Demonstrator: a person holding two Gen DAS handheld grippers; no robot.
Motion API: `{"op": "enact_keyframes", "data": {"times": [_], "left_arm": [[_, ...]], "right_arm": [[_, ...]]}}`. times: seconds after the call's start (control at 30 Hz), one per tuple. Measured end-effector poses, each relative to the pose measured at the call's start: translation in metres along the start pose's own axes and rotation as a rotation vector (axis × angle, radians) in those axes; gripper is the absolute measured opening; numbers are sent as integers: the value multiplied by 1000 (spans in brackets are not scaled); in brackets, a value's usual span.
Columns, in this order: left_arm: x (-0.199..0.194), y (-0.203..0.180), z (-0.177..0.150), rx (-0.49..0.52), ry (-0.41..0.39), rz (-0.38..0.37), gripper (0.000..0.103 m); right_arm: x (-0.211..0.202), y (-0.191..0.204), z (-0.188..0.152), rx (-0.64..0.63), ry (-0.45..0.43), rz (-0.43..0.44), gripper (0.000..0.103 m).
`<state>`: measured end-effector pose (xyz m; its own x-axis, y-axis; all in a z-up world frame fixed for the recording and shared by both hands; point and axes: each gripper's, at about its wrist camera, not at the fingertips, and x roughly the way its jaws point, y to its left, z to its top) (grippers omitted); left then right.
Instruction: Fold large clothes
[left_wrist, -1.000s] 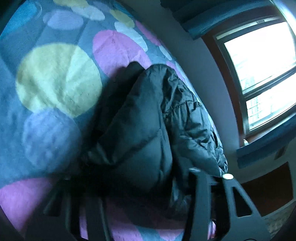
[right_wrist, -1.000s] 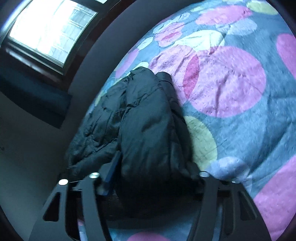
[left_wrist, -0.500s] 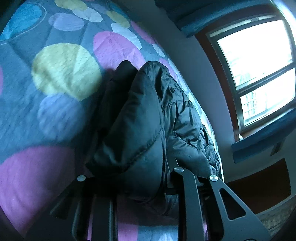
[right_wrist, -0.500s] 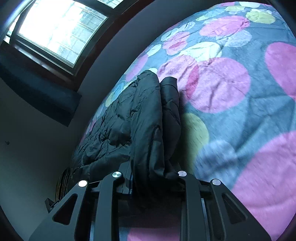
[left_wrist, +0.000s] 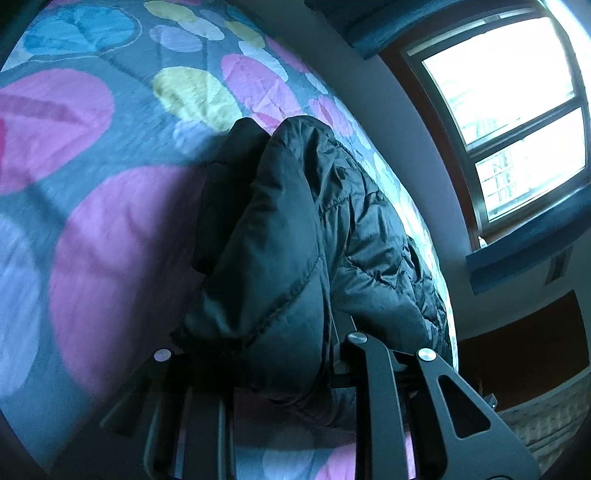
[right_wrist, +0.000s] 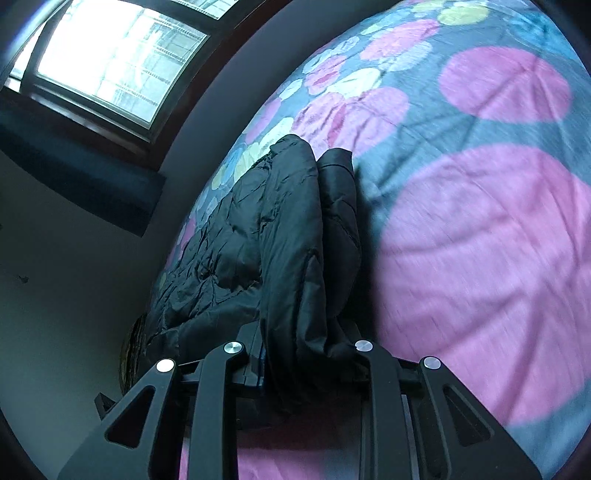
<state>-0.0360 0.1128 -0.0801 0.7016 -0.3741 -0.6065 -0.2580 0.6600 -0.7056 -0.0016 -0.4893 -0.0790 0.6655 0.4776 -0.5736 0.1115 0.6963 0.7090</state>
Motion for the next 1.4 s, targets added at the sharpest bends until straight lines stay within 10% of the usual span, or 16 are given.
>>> {"op": "enact_keyframes", "data": {"times": [0.53,0.87,1.0,1.17,1.4], "left_arm": [[-19,15,-22,30,36,5,24],[-41,29,-21,-31,-28,33,60],[-58,30,-19,-21,-85,77,67],[-72,32,-12,-26,-117,84,70],[-69,22,-6,52,-85,75,75]], "right_arm": [[-24,-22,-36,50,14,16,26],[-54,-29,-35,71,-70,-100,68],[-77,-12,-30,17,-169,-213,70],[-71,43,-32,-120,-158,-103,74],[7,160,-57,-357,111,185,74]]}}
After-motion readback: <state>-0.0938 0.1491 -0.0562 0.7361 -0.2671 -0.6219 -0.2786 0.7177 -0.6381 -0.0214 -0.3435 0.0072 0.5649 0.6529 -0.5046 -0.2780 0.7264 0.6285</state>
